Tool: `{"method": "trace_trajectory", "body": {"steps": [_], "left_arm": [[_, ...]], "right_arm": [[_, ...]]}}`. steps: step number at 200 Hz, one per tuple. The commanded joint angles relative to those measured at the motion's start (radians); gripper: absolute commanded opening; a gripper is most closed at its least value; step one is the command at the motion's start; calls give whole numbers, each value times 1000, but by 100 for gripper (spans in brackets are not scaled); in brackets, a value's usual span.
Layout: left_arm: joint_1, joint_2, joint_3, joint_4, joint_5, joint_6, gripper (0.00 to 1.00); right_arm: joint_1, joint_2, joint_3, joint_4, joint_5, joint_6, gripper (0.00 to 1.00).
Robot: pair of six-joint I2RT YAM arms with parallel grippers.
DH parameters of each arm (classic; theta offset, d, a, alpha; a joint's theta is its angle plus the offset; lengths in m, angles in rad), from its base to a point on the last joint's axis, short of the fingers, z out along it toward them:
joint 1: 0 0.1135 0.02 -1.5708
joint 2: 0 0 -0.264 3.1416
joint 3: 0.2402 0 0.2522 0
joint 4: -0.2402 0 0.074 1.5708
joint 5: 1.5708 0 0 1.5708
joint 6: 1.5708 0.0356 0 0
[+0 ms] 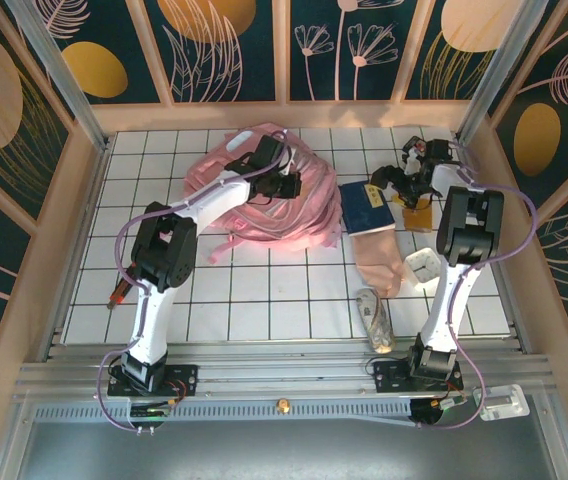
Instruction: Pack the student bag
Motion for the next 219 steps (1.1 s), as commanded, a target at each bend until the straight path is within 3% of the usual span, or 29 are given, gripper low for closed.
{"method": "trace_trajectory", "body": {"steps": [1,25,51,55,75,100,136,174,196,219], "left_arm": [[-15,34,72,25,59,-20,0],[-20,58,97,12,67,-16,0],[-22,56,90,16,71,-17,0],[-22,54,89,16,69,-16,0],[-22,36,79,2,44,-5,0],[-21,-20,70,-46,-31,34,0],[-22,-157,33,-110,-101,82,0],[-19,-285,-6,-137,-104,85,0],[-20,-318,-28,-119,-66,62,0],[-20,-344,-56,-75,-27,21,0]], "right_arm": [[32,54,-37,-9,-114,-23,91],[46,50,-55,1,-130,-25,83],[61,19,-99,62,-168,6,59],[61,13,-107,70,-160,13,53],[59,-30,-139,95,-64,52,0],[50,-149,-230,165,81,107,0],[67,-445,-405,303,195,213,0],[121,-678,-485,304,195,349,0],[168,-717,-551,335,116,480,0],[267,-727,-657,462,125,643,0]]}}
